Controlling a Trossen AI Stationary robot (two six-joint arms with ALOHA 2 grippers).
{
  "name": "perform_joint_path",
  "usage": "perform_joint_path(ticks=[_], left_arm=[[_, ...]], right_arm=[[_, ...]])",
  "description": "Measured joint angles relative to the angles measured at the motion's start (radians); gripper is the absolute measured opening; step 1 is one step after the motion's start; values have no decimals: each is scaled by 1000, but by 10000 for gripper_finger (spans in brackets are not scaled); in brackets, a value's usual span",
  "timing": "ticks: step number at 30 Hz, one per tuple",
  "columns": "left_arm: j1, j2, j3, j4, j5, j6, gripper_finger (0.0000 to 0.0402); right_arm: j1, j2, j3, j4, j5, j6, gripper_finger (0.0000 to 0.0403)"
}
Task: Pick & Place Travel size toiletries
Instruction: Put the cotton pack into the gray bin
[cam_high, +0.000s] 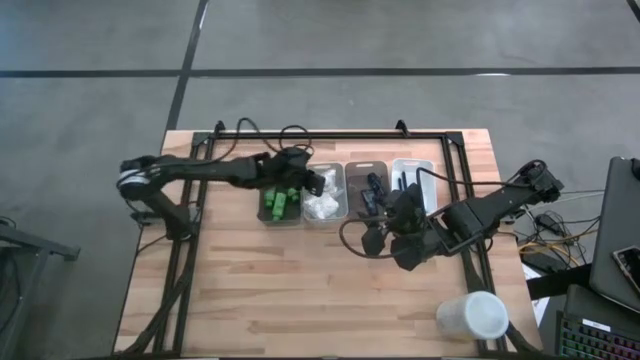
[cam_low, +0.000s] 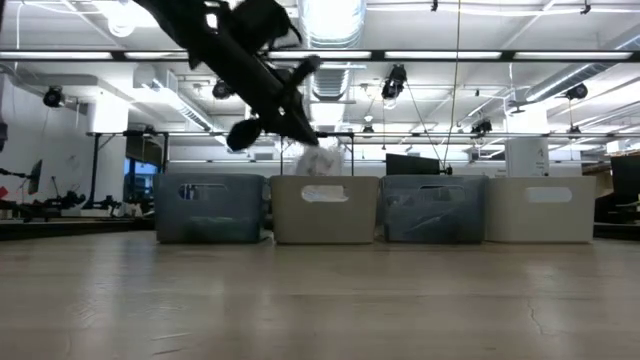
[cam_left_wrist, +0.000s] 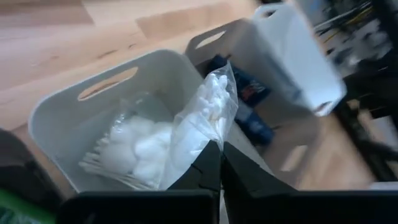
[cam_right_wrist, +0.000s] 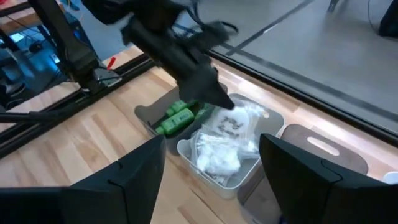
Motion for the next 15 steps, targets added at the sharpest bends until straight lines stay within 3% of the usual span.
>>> perform_joint_path(ticks=[7,12,15], left_arm=[[29,137,70,-17,-14,105,11],[28,177,123,-120,-163,207,42],[28,189,137,-158,-186,253,71]], right_arm=[[-2,0,0,-1,-5,4,253],[-2,0,0,-2,-10,3,238],[-4,0,0,-7,-10,3,231]])
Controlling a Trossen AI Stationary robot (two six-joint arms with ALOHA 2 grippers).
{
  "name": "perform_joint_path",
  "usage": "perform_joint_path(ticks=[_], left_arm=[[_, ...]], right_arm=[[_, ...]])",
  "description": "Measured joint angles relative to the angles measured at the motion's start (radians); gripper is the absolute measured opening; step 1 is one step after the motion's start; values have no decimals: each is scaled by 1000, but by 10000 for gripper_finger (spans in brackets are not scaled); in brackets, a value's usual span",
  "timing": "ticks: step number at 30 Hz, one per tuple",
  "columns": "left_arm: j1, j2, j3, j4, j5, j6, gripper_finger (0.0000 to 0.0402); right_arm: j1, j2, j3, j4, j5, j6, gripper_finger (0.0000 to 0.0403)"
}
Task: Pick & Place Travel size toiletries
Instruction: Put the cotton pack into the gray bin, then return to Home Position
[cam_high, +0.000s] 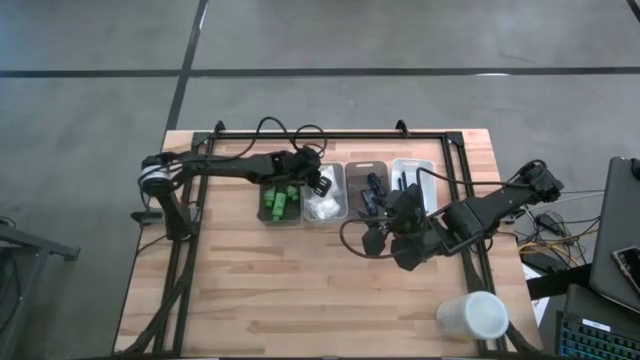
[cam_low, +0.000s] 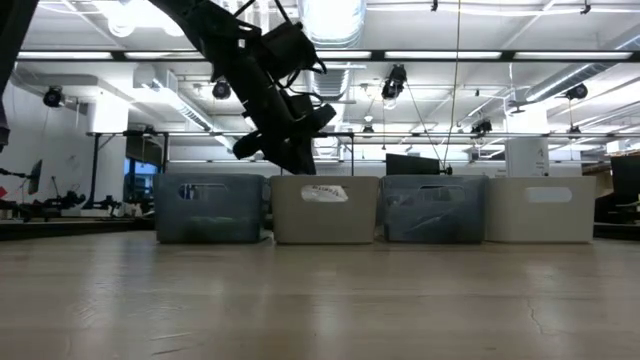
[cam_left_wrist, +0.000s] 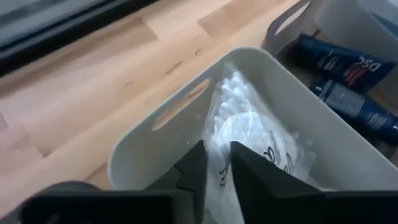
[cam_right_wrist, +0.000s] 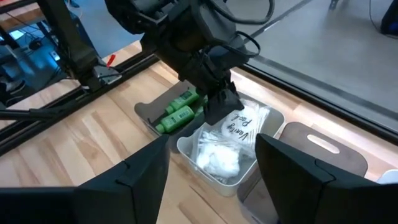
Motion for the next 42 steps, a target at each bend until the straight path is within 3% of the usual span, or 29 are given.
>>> perform_joint_path(ticks=[12,18,21,32,37,42], left_arm=[[-1,-28,11,3,-19,86,194],[-24,-134,10,-13,-26,168,195],[-34,-184,7,-18,-21,211,193],[-69,-366,-2,-55,9,123,193],[-86,-404,-61,-47,181,185,193],[-113,-419,-203,183,381,93,193]], right_arm=[[-55,-9,0,-20,-1,0,252],[-89,-35,0,-30,-8,-8,270],[-130,-45,0,-28,-71,-53,276],[-188,-76,0,-27,-121,-345,302],[-182,-104,0,-23,-156,-294,318],[-179,-127,-3,-12,-386,-332,335]])
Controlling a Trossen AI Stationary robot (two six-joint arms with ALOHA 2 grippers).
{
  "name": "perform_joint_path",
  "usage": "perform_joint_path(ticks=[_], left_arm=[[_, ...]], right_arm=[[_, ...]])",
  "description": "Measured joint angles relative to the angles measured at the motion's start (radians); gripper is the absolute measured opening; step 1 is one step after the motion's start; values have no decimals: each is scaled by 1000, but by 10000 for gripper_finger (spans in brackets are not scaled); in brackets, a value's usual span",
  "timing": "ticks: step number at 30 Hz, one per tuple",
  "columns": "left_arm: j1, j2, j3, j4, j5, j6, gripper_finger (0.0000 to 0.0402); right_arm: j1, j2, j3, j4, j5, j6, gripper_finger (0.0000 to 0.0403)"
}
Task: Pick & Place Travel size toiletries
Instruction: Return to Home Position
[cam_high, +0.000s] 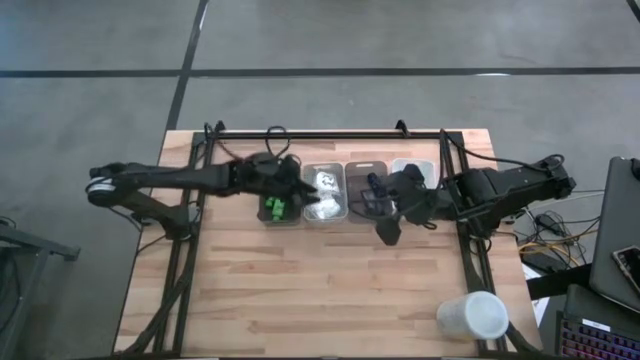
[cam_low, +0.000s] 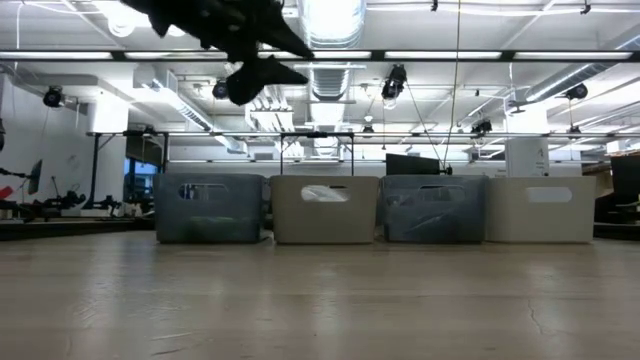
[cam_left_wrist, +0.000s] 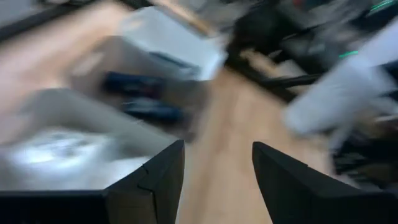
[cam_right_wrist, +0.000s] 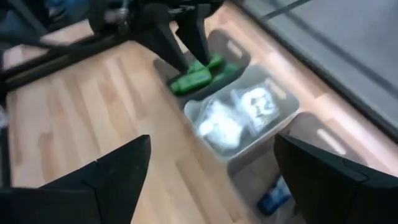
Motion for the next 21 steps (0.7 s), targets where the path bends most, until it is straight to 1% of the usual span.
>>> perform_joint_path(ticks=[3,7,10,12,16,18,21], left_arm=[[-27,-3,-110,199,54,-97,193],[-66,-15,-272,456,55,-217,193],[-98,-59,-395,636,55,-280,193],[-120,-102,-474,748,55,-297,193],[-155,-227,-609,933,55,-286,193],[-158,-301,-663,971,55,-274,193],[-157,-419,-727,971,48,-239,193]], right_arm=[[0,-15,-34,-1,-47,-3,345],[0,-81,-150,19,-55,56,357],[1,-189,-284,72,-79,126,361],[20,-294,-393,130,-78,156,361],[55,-523,-613,375,-107,118,352],[54,-626,-720,546,-194,53,346],[54,-728,-871,854,-338,-57,336]])
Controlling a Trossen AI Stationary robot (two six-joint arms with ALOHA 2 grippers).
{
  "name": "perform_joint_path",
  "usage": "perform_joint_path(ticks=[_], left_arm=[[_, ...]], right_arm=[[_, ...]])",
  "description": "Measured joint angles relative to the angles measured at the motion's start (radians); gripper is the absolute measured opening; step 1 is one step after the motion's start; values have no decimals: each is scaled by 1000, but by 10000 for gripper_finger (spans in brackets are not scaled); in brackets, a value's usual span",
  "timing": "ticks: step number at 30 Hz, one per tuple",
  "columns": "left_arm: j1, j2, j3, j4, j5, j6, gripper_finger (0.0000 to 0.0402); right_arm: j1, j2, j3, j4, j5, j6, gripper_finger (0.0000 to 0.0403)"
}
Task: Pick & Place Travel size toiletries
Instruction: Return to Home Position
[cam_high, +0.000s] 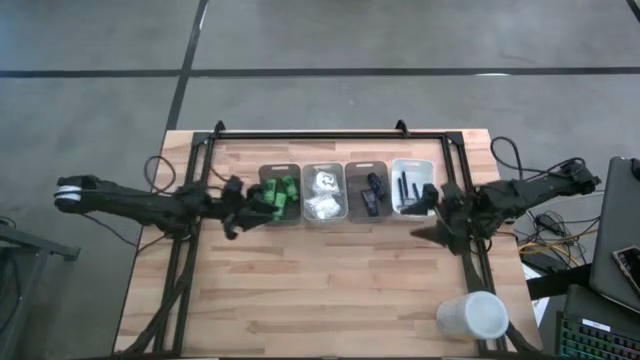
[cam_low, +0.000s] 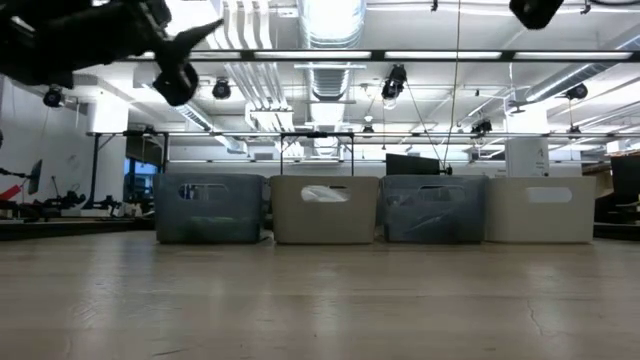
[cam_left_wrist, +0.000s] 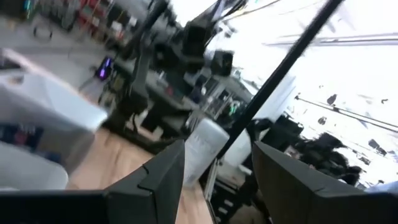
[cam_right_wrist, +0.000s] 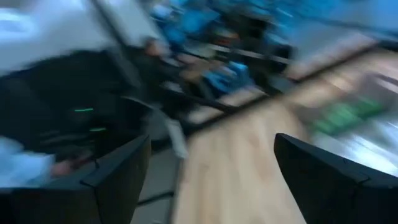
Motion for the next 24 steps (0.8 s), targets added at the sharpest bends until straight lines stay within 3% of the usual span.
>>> perform_joint_path(ticks=[3,6,9,12,15,21,24], left_arm=[[1,-117,-53,-1,-17,51,193],[3,-233,-99,-3,-24,85,193],[13,-344,-156,-16,-27,59,193],[31,-441,-229,-29,-88,-106,194],[33,-527,-222,-140,-79,-63,193],[37,-682,-223,-126,-57,122,193],[37,-763,-229,-144,-30,217,193]], right_arm=[[1,-67,-115,184,-64,-86,328],[0,-138,-180,185,-43,-97,325],[-3,-208,-234,151,49,40,328],[-5,-267,-283,120,113,223,336],[-3,-323,-330,155,42,79,348],[-4,-471,-406,187,-109,-31,361],[-4,-579,-451,184,-131,-98,359]])
